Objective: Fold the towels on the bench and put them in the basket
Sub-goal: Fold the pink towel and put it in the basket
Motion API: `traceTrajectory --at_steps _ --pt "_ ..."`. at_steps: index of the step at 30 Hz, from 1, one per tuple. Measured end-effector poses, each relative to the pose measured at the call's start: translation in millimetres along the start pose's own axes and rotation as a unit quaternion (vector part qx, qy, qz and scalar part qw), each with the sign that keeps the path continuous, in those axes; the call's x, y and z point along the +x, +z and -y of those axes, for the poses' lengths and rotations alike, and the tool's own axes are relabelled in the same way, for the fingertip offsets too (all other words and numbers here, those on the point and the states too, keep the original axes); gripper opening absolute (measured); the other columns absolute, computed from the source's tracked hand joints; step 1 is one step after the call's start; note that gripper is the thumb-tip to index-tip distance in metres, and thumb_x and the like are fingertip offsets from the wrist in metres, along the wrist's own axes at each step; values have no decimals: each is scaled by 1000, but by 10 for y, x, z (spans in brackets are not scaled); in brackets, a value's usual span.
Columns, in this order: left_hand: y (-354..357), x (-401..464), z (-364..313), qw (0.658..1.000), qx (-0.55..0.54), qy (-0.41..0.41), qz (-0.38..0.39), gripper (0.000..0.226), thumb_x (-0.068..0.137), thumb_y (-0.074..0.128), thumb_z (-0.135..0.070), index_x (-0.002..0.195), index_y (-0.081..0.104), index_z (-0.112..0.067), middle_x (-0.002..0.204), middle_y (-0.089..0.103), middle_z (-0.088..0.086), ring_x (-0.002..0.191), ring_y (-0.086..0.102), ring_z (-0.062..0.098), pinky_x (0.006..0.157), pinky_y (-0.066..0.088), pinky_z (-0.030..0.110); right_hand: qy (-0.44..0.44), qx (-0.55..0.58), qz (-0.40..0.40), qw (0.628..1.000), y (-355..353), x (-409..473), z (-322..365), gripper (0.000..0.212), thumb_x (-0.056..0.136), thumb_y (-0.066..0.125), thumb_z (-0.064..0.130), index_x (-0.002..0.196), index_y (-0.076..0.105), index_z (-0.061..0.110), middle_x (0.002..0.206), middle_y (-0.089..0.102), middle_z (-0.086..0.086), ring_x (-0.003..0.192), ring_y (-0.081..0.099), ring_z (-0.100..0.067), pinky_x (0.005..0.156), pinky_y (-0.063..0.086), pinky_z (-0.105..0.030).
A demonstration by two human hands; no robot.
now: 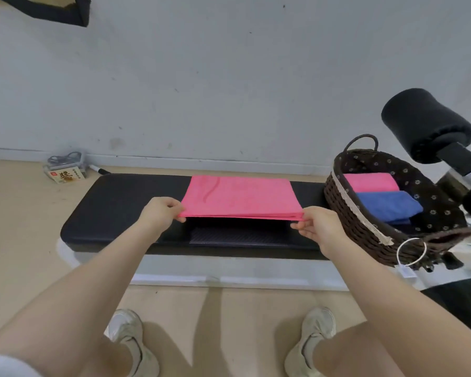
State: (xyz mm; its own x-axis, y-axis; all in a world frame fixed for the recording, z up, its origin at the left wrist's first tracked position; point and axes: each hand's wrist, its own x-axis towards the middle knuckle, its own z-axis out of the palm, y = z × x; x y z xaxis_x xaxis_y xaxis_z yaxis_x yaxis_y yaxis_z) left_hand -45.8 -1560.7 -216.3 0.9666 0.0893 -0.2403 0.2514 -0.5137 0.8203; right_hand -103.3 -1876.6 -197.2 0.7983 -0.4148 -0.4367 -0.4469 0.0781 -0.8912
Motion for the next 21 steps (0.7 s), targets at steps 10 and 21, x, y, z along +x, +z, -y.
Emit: traceTrajectory --at_steps 10,21 --pt "-28 -456 115 967 248 48 46 21 78 65 -11 98 68 -15 88 62 -3 77 58 14 63 42 20 -103 -302 144 937 -371 -204 -481 14 76 68 3 90 68 8 86 70 -4 84 62 -18 80 53 -36" --pt "5 -681 79 979 14 182 96 27 81 50 -8 54 49 -6 92 58 0 80 52 8 70 40 19 -207 -218 147 942 -363 -333 -426 11 60 42 11 53 35 12 68 57 -6 71 55 -19 63 36 -31"
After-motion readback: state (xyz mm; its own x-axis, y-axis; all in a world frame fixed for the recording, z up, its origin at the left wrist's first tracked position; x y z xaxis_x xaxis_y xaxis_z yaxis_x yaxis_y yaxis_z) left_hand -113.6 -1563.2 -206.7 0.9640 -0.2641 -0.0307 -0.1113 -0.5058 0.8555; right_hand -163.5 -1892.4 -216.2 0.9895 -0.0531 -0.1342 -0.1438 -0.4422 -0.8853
